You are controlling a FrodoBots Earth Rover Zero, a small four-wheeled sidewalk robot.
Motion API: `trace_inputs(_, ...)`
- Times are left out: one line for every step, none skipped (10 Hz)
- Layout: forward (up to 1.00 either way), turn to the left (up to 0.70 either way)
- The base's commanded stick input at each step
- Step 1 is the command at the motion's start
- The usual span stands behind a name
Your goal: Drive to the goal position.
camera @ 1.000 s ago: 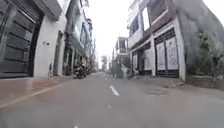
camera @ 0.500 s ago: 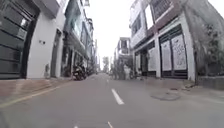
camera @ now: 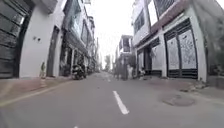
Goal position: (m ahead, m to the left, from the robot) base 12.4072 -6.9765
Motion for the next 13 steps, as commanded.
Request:
trace_inputs(1.0,0.0)
trace_inputs(1.0,0.0)
trace_inputs(1.0,0.0)
trace_inputs(1.0,0.0)
trace_inputs(1.0,0.0)
trace_inputs(1.0,0.0)
trace_inputs(1.0,0.0)
trace_inputs(1.0,0.0)
trace_inputs(1.0,0.0)
trace_inputs(1.0,0.0)
trace_inputs(1.0,0.0)
trace_inputs(1.0,0.0)
trace_inputs(1.0,0.0)
